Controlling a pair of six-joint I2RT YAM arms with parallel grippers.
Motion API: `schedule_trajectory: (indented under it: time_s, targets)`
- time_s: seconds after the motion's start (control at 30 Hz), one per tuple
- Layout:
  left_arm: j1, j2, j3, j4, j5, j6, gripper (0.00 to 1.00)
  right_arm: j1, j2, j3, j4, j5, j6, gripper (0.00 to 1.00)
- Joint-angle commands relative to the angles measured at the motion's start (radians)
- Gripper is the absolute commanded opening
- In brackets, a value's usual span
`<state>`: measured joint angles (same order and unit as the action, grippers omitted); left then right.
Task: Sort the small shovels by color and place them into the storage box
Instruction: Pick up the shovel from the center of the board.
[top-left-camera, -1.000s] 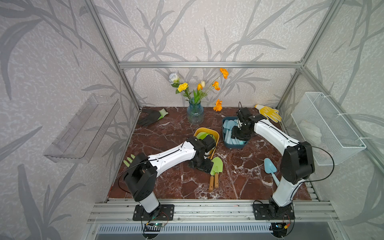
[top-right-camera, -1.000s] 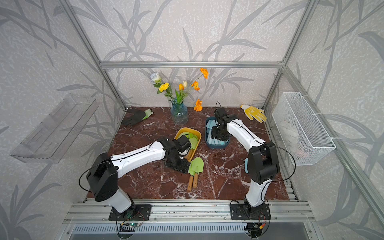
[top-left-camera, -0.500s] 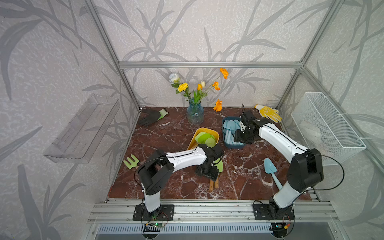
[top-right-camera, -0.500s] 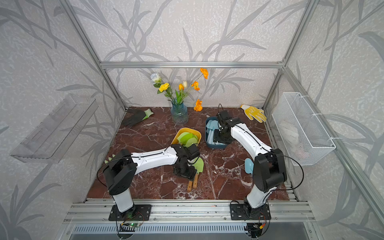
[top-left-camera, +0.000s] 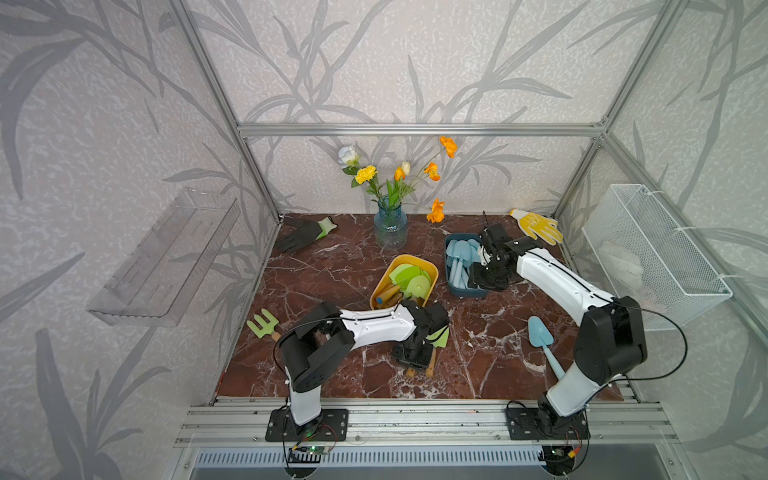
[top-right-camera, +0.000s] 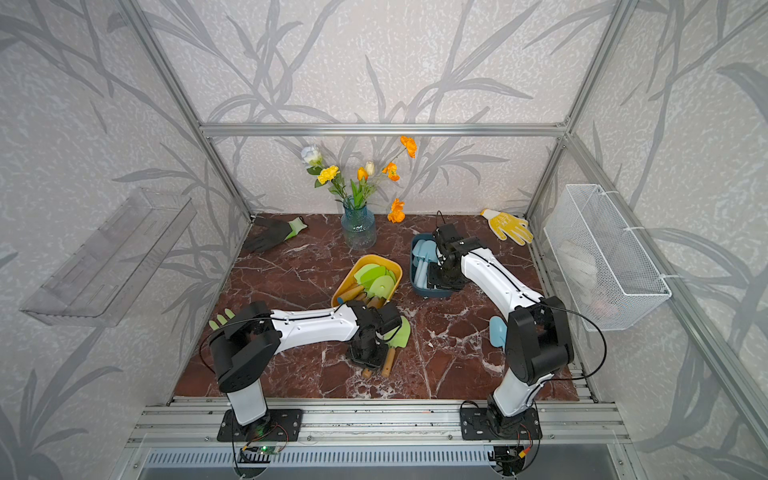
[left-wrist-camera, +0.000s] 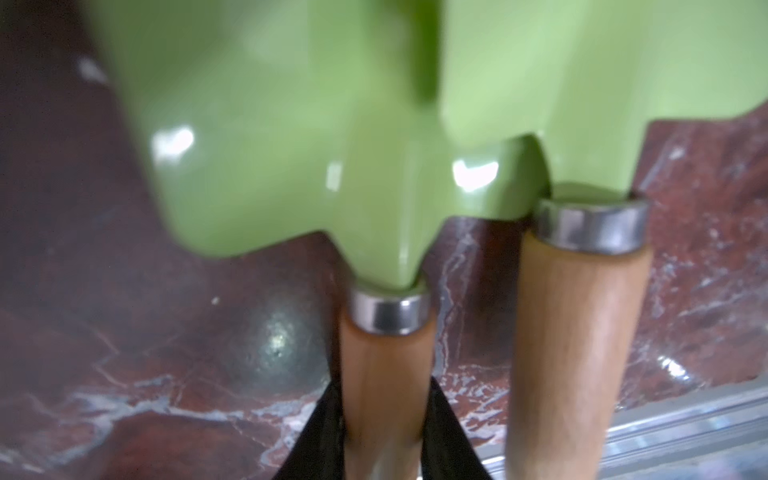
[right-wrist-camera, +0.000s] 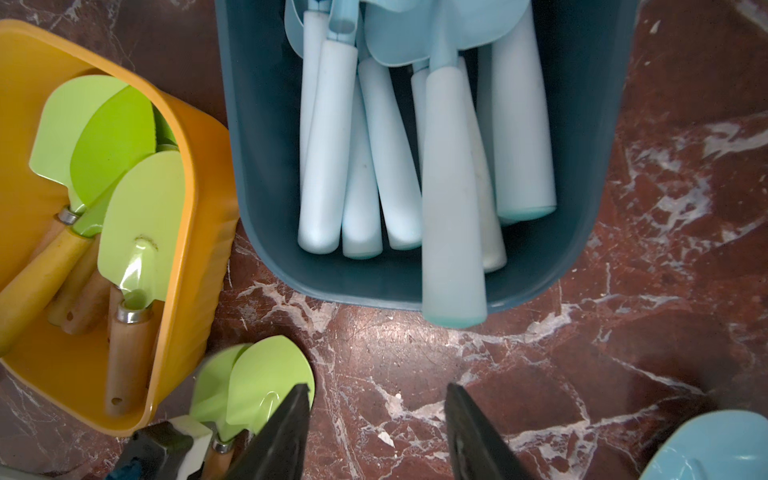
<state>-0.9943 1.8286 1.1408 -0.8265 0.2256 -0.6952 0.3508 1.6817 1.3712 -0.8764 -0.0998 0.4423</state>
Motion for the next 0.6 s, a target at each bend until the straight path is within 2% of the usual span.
schedule_trajectory:
  time_s: [0.0,0.07,0.23,0.4,0.57]
  targets:
    - [-0.006,0.03,0.019,-0.066,-0.063,0.0,0.08,0.001,-0.027,-0.009,-0.005,-0.009,-0.011,0.54]
    - [-0.006,0.035,0.063,-0.115,-0.105,0.014,0.0,0.001,-0.027,-0.009,-0.004,-0.014,-0.013,0.54]
    - [-0.006,0.062,0.233,-0.28,-0.263,0.05,0.0,-0.003,-0.034,-0.009,-0.006,-0.001,-0.011,0.54]
    - [-0.006,0.098,0.379,-0.351,-0.283,0.117,0.0,-0.017,-0.045,-0.018,-0.003,0.0,-0.002,0.54]
    - [0.015,0.123,0.513,-0.433,-0.368,0.152,0.0,-0.026,-0.062,-0.019,-0.001,0.005,0.004,0.54]
